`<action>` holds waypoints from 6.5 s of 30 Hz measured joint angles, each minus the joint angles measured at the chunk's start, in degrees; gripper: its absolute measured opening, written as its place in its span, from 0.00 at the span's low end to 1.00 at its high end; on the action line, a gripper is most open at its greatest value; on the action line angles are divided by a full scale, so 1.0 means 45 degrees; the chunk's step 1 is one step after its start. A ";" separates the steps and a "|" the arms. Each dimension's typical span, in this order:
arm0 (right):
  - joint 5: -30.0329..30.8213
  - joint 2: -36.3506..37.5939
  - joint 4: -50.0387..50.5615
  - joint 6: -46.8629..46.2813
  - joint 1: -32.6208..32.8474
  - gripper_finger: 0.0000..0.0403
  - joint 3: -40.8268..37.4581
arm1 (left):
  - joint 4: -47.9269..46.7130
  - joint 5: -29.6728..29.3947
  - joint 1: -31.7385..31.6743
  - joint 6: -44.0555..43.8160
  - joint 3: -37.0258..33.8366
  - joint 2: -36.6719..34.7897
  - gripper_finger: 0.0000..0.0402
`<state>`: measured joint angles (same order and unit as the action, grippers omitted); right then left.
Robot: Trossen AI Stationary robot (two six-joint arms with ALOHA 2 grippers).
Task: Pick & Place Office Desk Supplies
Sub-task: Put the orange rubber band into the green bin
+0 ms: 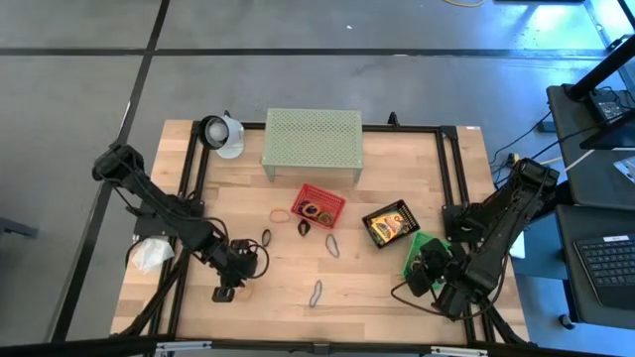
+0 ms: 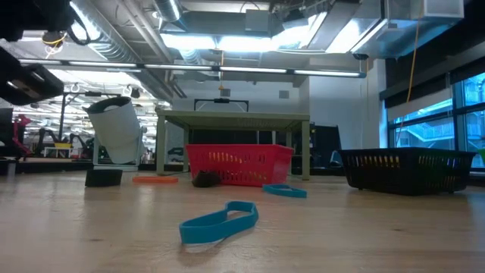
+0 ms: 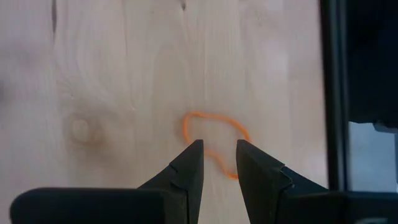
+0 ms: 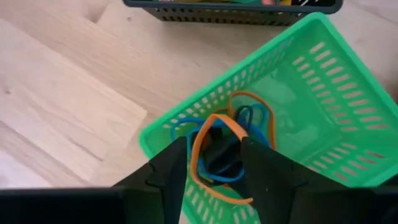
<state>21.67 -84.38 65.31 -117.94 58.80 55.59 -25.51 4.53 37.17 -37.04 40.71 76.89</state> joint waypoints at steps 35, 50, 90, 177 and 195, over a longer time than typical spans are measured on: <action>0.2213 0.0084 -0.1546 0.0696 0.0063 0.38 0.0000 | -0.2106 -0.1973 0.0748 0.0358 0.2477 0.3257 0.22; 0.2765 0.0083 -0.2486 0.1367 0.0059 0.38 0.0000 | -0.2114 -0.1883 0.0909 0.0064 0.2478 0.4408 0.22; 0.8365 -0.0035 -0.9508 0.9104 -0.0921 0.38 0.0000 | -0.4468 -0.4714 0.0258 0.1008 0.6412 0.3898 0.00; 0.4236 -0.1470 -1.5772 1.6468 -0.5577 0.00 0.0010 | 0.0248 -0.2663 -0.3982 0.6968 0.6037 0.1212 0.36; -0.0222 0.1760 -0.1195 0.4780 -0.2384 0.00 0.0005 | -0.3268 -0.2217 -0.3817 0.5908 0.6037 0.2457 0.32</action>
<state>20.67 -76.46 59.94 -96.43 48.08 55.61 -40.22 -5.45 19.99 -10.45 67.88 87.95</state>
